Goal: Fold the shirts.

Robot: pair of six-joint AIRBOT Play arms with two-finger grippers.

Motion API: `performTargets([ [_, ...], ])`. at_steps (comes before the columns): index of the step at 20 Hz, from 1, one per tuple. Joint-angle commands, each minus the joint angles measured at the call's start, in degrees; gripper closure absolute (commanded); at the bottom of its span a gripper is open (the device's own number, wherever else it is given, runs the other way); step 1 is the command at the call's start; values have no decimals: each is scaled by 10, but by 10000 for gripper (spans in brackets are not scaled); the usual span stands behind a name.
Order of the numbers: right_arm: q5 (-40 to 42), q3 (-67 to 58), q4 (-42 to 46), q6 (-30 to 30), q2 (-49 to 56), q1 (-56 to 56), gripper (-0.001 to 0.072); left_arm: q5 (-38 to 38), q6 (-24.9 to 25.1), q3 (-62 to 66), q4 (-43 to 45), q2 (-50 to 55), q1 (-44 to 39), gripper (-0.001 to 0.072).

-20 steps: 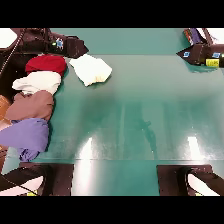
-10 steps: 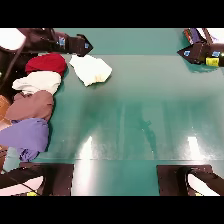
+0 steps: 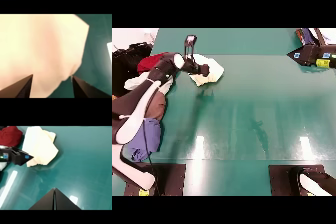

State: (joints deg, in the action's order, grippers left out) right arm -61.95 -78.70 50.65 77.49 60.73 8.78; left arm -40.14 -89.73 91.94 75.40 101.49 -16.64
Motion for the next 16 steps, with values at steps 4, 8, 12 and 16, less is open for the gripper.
performTargets([
  [4,1,0,0,0,0,0,697,23,-3,33,-8,45,0,656],
  [8,26,0,1,0,-21,0,697,-64,-3,165,41,-2,0,683],
  [12,70,-18,11,0,-64,-1,698,-86,24,258,76,-153,-2,684],
  [16,44,-97,55,0,-68,-1,697,-170,63,257,87,-277,-47,684],
])
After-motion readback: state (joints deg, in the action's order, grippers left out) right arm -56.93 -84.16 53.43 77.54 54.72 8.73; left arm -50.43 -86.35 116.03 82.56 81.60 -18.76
